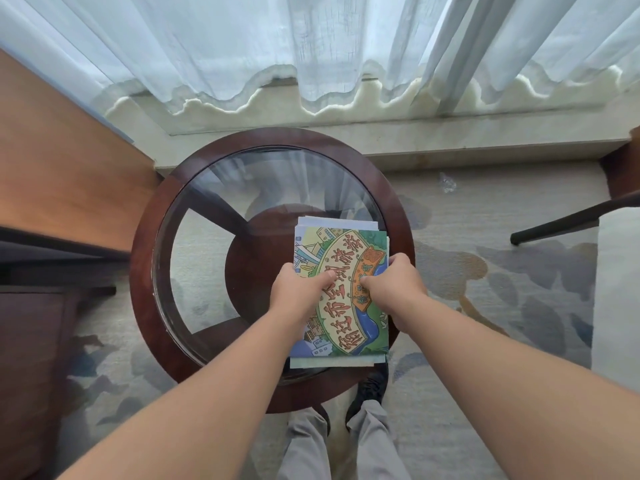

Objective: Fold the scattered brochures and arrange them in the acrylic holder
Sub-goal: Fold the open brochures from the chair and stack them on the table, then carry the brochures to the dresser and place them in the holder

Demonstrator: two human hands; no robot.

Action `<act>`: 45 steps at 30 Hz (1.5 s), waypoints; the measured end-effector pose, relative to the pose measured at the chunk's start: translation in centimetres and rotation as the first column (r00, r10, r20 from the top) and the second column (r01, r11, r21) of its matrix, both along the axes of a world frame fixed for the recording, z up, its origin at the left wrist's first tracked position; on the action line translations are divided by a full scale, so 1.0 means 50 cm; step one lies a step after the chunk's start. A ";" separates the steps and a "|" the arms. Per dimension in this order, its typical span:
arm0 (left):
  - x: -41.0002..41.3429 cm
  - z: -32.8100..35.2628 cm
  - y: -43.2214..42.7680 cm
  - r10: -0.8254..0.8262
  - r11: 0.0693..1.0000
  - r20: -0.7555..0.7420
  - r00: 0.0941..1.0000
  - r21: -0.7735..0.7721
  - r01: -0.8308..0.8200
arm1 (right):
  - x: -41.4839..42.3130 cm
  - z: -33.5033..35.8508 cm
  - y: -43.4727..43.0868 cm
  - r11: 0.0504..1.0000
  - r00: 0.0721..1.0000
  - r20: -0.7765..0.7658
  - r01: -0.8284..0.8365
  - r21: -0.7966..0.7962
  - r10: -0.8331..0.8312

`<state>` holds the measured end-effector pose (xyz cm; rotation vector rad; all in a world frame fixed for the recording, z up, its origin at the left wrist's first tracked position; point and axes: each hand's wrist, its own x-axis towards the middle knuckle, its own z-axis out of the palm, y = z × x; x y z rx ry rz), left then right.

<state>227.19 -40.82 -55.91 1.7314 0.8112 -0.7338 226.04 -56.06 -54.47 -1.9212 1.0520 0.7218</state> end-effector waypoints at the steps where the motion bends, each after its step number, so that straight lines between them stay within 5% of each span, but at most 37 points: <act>1: -0.004 0.004 0.002 0.015 0.999 0.026 1.000 -0.036 -0.014 | -0.002 0.001 -0.001 0.999 1.000 0.010 0.026 0.044 -0.027; 8: -0.008 0.091 0.069 0.146 0.960 0.164 0.976 -0.261 -0.100 | 0.023 0.079 0.021 0.953 0.997 0.071 -0.007 0.304 -0.015; 17: -0.083 0.364 0.291 0.435 0.883 0.315 0.844 -0.336 -0.329 | 0.067 0.362 0.244 0.827 0.873 0.324 -0.462 0.318 0.363; 28: -0.436 0.684 0.681 0.554 0.796 0.597 0.580 -0.176 -0.579 | -0.126 0.683 0.689 0.423 0.448 0.540 -0.888 0.178 0.712; 45: -0.912 0.795 1.033 0.683 0.505 0.689 0.243 -0.205 -0.838 | -0.511 0.838 1.172 -0.001 0.020 0.622 -0.999 0.034 0.783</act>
